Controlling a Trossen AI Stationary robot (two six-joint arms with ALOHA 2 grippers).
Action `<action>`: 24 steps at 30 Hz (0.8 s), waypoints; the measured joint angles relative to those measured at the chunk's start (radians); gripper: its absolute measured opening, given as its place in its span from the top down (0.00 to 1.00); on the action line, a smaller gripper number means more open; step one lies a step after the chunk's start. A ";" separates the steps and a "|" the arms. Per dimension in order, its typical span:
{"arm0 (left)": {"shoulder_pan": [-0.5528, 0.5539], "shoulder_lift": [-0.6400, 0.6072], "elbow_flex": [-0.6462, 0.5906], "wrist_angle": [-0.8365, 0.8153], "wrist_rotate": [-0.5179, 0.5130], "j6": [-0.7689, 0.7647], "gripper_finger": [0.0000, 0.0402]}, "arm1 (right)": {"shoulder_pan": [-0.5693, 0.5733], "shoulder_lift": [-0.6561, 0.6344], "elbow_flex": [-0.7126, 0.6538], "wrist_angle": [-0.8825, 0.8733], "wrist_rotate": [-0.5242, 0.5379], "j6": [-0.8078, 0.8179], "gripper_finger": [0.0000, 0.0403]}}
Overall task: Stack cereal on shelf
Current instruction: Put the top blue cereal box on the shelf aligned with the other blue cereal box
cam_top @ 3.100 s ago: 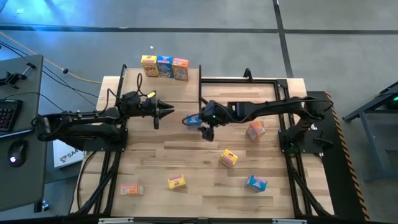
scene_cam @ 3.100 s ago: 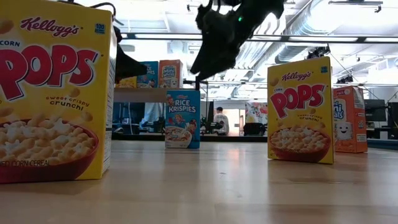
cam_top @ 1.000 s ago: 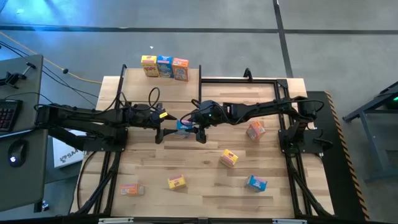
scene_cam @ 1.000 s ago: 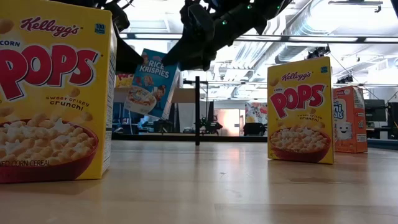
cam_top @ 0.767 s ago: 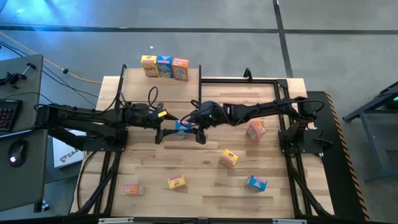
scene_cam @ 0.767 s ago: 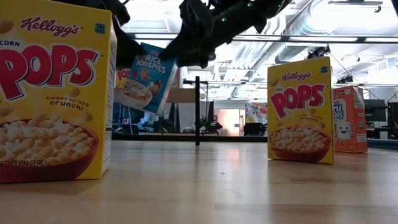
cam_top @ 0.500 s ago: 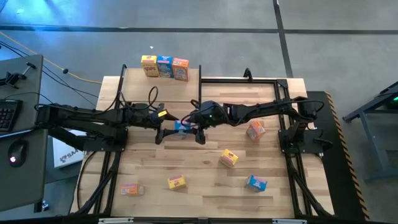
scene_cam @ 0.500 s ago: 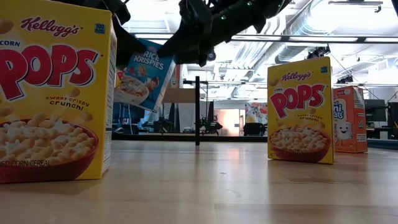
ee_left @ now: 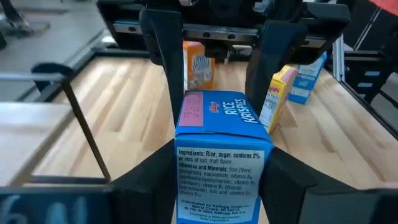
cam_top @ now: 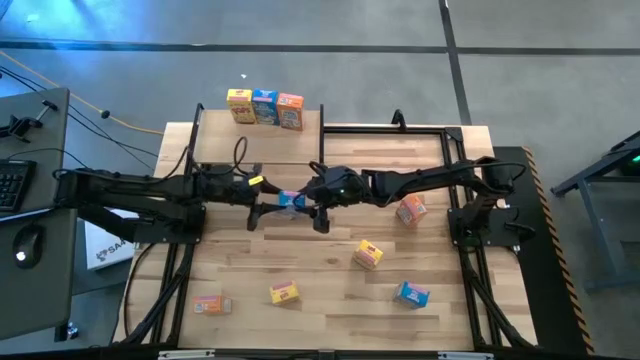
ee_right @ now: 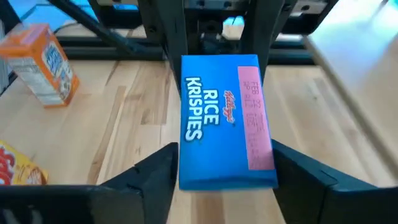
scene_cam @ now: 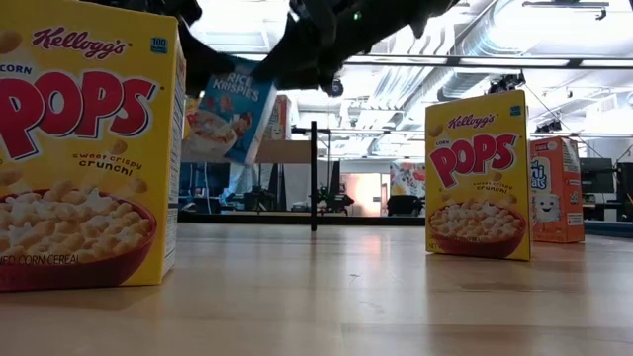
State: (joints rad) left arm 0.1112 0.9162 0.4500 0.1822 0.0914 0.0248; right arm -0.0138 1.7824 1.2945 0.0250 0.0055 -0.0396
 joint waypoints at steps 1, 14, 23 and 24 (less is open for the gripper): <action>0.002 -0.015 0.000 0.001 0.000 0.008 0.60 | 0.002 -0.012 0.000 0.000 0.008 -0.005 0.42; 0.268 -0.247 0.083 -0.138 0.026 0.159 0.60 | 0.036 -0.159 0.000 -0.008 0.122 -0.119 0.37; 0.497 -0.188 0.103 -0.113 0.016 0.195 0.60 | 0.035 -0.152 0.000 -0.018 0.119 -0.128 0.37; 0.515 -0.174 0.103 -0.108 0.031 0.197 0.60 | 0.035 -0.152 0.000 -0.017 0.118 -0.136 0.37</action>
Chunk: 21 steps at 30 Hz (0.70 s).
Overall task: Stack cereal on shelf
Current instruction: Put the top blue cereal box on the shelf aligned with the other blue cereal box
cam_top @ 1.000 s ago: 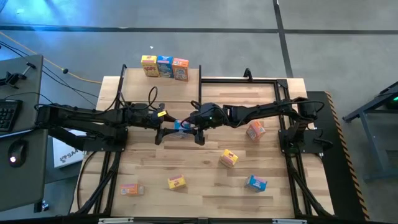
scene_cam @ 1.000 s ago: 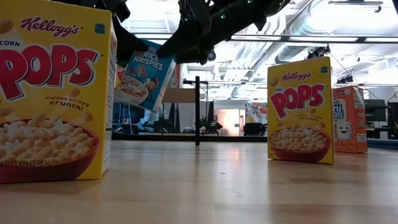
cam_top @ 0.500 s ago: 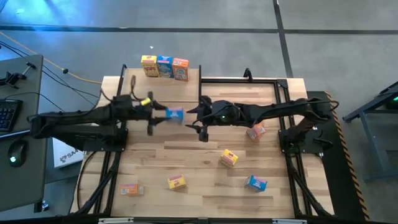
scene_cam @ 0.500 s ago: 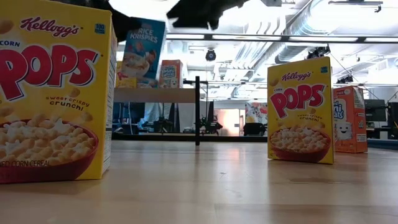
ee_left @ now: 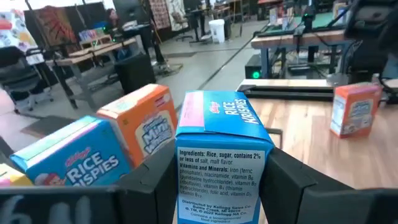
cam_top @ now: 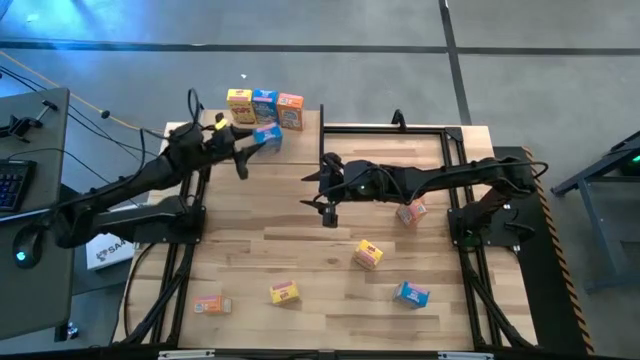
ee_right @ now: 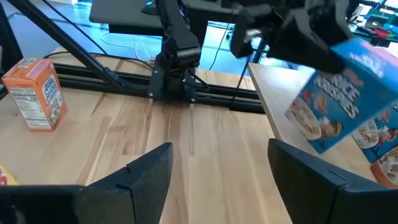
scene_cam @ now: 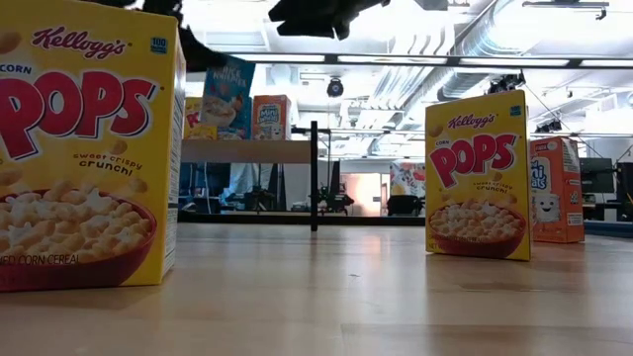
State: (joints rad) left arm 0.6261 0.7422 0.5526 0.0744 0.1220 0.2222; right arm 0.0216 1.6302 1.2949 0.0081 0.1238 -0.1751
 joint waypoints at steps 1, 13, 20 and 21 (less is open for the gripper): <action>0.016 0.015 0.000 0.003 0.016 0.000 0.60 | 0.000 0.000 0.000 -0.001 0.000 -0.006 0.37; 0.086 0.116 0.001 0.030 0.046 0.017 0.48 | 0.000 0.000 0.000 -0.015 0.000 -0.006 0.37; 0.108 0.096 0.001 0.035 0.002 0.018 0.40 | 0.000 0.000 0.000 -0.015 0.000 -0.007 0.37; 0.111 0.089 0.001 0.035 0.001 0.018 0.40 | 0.000 0.000 0.000 -0.015 0.000 -0.008 0.37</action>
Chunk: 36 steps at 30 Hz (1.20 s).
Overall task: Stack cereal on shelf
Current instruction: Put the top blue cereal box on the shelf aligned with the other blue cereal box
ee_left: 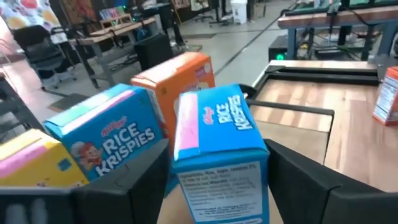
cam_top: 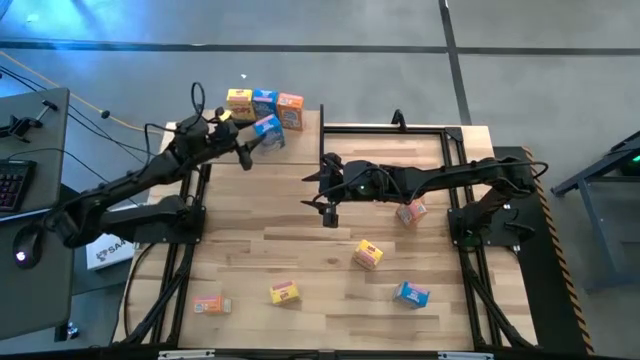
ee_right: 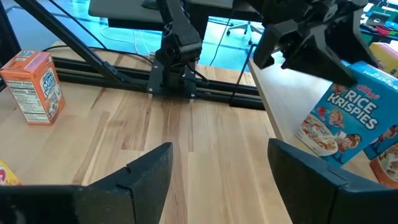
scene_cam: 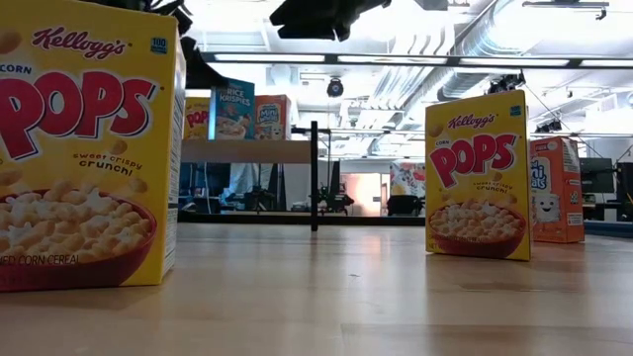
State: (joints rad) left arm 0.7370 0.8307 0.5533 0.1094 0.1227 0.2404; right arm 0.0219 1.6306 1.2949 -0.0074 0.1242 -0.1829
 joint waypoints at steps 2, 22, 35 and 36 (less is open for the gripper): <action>0.004 -0.021 0.000 0.003 -0.009 0.007 0.40 | 0.000 0.000 0.000 -0.002 0.000 -0.001 0.37; -0.331 -0.118 -0.001 -0.041 -0.127 -0.034 0.81 | 0.002 -0.029 -0.092 -0.192 0.186 0.098 0.97; -0.479 0.180 -0.001 0.100 -0.661 -0.020 0.98 | -0.011 -0.029 -0.115 -0.125 0.182 0.100 0.98; -0.478 0.189 -0.001 0.101 -0.686 -0.024 0.98 | -0.011 -0.029 -0.115 -0.125 0.182 0.100 0.98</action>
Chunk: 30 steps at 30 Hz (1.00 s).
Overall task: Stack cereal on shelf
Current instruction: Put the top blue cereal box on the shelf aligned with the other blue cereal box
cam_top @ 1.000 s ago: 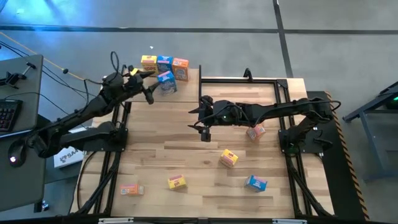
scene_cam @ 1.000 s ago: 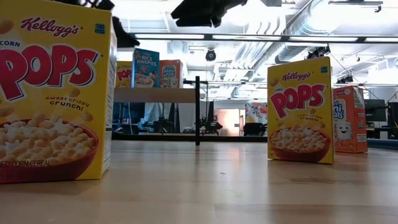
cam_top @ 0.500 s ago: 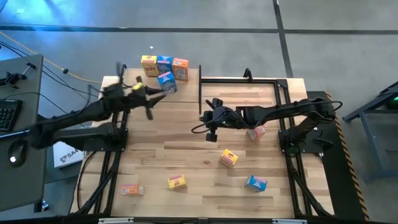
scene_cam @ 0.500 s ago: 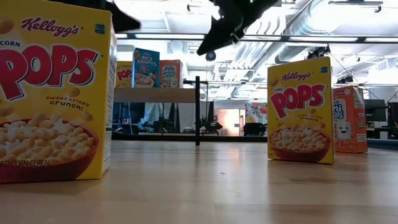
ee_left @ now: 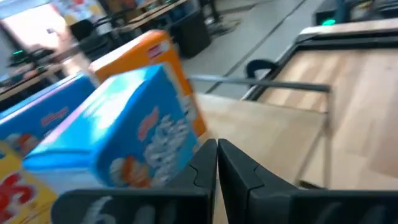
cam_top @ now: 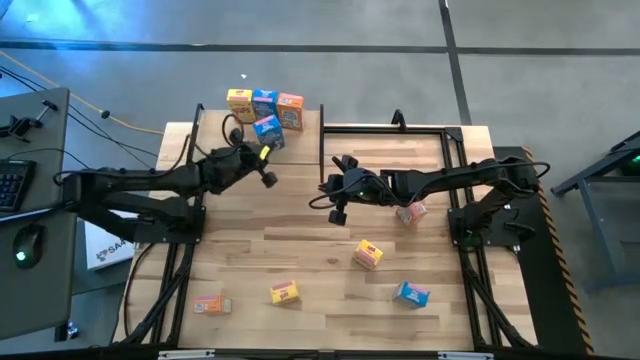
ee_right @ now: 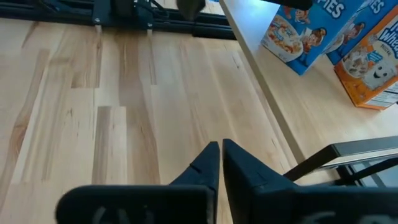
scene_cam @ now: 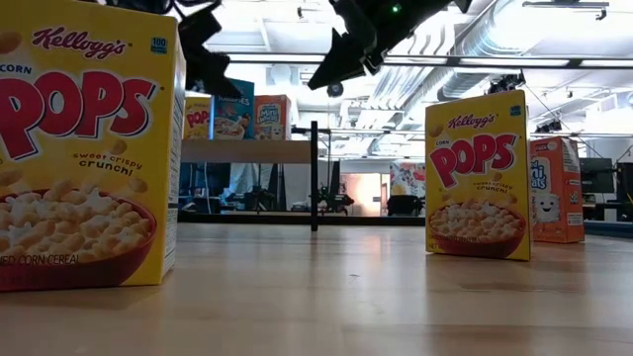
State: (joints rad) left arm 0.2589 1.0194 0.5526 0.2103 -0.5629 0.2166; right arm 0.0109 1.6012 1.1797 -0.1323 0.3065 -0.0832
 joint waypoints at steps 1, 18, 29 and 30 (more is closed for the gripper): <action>0.003 0.008 0.000 0.004 -0.023 -0.002 0.98 | 0.000 0.000 0.000 0.000 0.000 0.000 0.99; 0.058 0.033 0.000 -0.044 -0.075 -0.046 0.98 | 0.001 0.000 0.000 -0.005 0.000 0.004 1.00; 0.092 0.054 0.001 -0.058 -0.105 -0.093 0.98 | 0.001 0.000 0.000 -0.006 0.000 0.004 1.00; 0.096 0.061 0.001 -0.056 -0.105 -0.095 0.98 | 0.001 0.000 0.000 -0.006 0.000 0.004 1.00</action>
State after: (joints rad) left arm 0.3548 1.0803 0.5535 0.1543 -0.6675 0.1218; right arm 0.0120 1.6012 1.1797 -0.1383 0.3069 -0.0788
